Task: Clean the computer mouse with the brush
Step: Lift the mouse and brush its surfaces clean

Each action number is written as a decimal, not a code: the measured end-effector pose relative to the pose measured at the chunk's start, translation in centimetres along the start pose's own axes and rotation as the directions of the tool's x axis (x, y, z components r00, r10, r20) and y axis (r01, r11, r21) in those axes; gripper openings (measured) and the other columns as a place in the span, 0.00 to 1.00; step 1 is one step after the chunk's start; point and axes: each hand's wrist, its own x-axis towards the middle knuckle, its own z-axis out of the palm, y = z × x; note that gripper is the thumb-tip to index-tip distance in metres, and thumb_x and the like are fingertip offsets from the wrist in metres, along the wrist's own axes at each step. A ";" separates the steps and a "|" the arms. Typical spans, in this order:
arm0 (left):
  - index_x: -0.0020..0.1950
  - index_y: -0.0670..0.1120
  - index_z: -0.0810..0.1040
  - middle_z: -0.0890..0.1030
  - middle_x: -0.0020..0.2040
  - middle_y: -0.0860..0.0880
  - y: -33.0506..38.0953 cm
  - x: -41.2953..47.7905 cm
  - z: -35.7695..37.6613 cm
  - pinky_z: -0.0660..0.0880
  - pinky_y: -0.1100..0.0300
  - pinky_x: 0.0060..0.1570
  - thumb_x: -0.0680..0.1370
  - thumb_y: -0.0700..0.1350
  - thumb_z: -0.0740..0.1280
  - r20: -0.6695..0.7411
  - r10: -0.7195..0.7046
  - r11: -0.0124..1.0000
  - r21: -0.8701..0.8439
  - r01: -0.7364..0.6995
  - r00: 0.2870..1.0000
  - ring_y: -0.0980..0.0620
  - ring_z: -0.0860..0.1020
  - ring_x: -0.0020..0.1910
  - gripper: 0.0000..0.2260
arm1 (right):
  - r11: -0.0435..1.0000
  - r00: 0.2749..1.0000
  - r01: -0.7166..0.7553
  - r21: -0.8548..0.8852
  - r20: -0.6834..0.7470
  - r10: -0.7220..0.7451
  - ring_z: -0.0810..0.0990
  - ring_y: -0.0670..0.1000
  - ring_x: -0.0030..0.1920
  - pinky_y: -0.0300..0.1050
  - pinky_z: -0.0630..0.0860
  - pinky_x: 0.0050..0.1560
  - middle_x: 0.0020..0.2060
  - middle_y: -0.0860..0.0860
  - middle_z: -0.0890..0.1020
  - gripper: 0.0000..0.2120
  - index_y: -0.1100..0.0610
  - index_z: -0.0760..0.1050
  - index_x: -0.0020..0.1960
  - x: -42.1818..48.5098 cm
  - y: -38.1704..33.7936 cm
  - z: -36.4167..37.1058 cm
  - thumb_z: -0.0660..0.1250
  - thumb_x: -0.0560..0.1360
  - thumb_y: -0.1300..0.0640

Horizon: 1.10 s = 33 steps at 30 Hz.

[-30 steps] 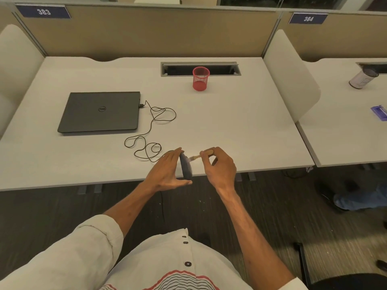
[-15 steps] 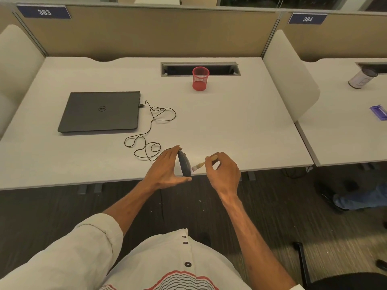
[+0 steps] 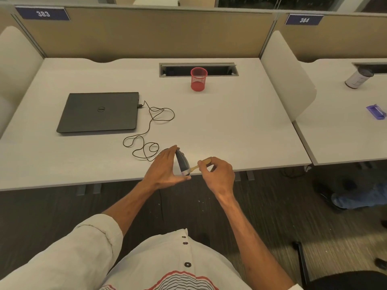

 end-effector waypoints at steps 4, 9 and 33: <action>0.88 0.47 0.53 0.59 0.87 0.45 -0.1 -0.2 0.1 0.63 0.43 0.84 0.73 0.65 0.78 0.027 -0.008 1.000 -0.027 0.009 1.000 0.43 0.63 0.85 0.54 | 0.998 0.996 -0.011 -0.060 -0.088 0.006 0.78 0.37 0.38 0.32 0.72 0.46 0.42 0.35 0.84 0.07 0.42 0.84 0.46 -0.2 0.5 -0.7 0.74 0.80 0.41; 0.88 0.47 0.52 0.59 0.87 0.44 -0.1 -0.4 0.2 0.62 0.43 0.84 0.73 0.64 0.78 0.039 -0.019 0.999 -0.034 0.020 0.999 0.43 0.62 0.85 0.54 | 0.999 0.995 -0.043 -0.024 -0.090 0.041 0.81 0.39 0.42 0.40 0.78 0.53 0.43 0.35 0.84 0.08 0.47 0.87 0.49 -0.9 0.4 -0.5 0.75 0.80 0.43; 0.87 0.49 0.53 0.58 0.88 0.47 -0.3 -0.7 0.7 0.64 0.44 0.84 0.69 0.76 0.74 0.026 0.048 0.986 0.158 -0.052 0.998 0.45 0.62 0.85 0.58 | 0.887 0.865 0.436 -0.149 0.341 -0.368 0.75 0.36 0.37 0.38 0.78 0.44 0.42 0.34 0.82 0.12 0.42 0.82 0.41 2.4 -1.0 -2.4 0.69 0.79 0.39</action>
